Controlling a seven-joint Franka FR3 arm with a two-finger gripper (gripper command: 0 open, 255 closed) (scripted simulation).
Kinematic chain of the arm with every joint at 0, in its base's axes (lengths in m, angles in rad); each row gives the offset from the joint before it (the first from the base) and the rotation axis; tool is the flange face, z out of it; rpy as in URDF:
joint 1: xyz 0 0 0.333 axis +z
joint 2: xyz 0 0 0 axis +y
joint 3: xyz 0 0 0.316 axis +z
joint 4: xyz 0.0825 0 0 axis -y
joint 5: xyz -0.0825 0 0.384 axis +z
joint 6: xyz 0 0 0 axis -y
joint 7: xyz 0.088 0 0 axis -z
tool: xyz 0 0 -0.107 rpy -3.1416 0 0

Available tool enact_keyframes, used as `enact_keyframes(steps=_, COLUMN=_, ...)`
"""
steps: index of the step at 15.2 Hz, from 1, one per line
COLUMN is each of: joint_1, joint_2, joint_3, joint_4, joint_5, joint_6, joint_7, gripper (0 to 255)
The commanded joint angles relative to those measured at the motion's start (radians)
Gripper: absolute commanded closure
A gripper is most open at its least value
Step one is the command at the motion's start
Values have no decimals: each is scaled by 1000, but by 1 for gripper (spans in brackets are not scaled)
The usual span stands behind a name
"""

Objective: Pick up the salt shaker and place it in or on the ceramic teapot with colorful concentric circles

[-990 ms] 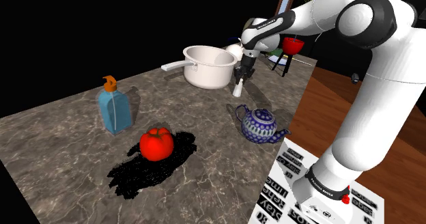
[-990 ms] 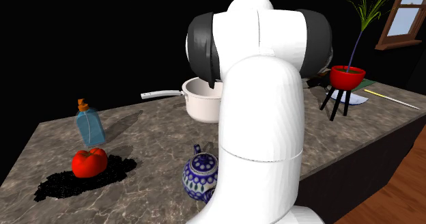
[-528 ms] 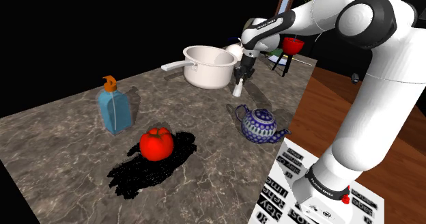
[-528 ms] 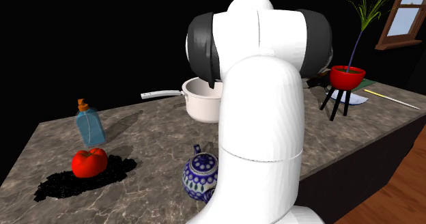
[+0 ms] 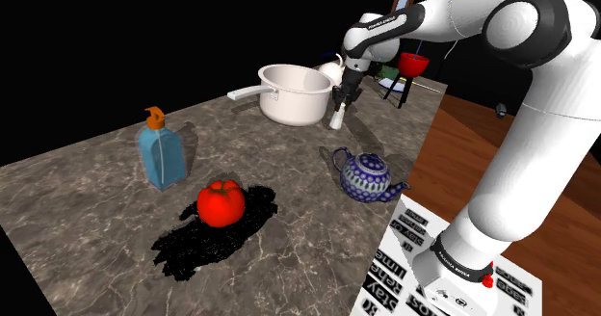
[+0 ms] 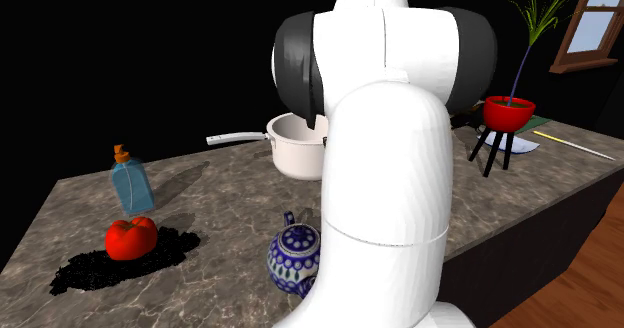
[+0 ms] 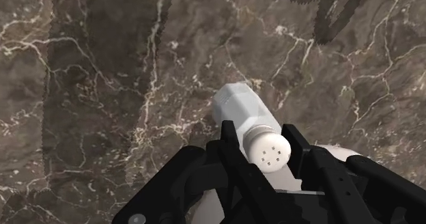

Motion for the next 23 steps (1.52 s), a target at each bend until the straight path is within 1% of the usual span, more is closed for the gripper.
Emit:
enact_keyframes(steps=1, joint_1=1, joint_2=-11, joint_3=-1, joint_4=13, joint_5=-4, joint_6=-24, joint_7=5, gripper=255)
enact_keyframes(steps=12, joint_1=2, joint_2=-53, joint_3=-4, joint_4=110, joint_5=-21, joint_6=-161, joint_7=23, gripper=255)
enact_keyframes(steps=23, joint_1=1, joint_2=-70, joint_3=-6, joint_4=237, joint_5=-30, joint_6=-304, joint_7=37, gripper=255)
